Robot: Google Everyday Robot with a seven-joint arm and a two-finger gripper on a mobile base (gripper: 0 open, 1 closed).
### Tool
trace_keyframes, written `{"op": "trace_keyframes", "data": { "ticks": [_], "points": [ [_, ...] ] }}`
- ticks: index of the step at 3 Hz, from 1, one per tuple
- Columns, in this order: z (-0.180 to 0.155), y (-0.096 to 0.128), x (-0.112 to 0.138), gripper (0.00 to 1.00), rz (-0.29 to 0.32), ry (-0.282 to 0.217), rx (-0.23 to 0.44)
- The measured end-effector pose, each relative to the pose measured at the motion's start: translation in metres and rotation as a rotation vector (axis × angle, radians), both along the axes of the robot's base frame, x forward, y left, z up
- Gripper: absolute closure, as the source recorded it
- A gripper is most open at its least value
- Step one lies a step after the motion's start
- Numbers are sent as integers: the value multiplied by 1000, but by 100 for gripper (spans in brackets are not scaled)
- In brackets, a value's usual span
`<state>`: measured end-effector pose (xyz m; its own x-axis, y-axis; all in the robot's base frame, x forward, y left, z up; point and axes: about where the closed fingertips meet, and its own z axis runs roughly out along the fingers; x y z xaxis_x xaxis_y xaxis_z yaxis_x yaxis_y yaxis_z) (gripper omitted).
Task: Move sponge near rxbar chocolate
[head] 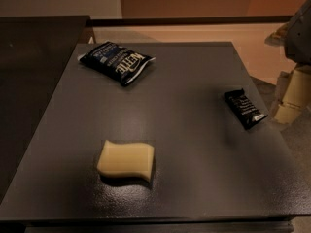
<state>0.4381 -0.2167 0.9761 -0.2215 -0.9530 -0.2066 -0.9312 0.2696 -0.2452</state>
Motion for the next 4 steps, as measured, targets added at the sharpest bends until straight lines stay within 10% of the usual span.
{"op": "trace_keyframes", "data": {
  "ticks": [2, 4],
  "points": [
    [-4, 19, 9, 0, 52, 6, 45],
    [-31, 89, 32, 0, 262, 45, 186]
  ]
}}
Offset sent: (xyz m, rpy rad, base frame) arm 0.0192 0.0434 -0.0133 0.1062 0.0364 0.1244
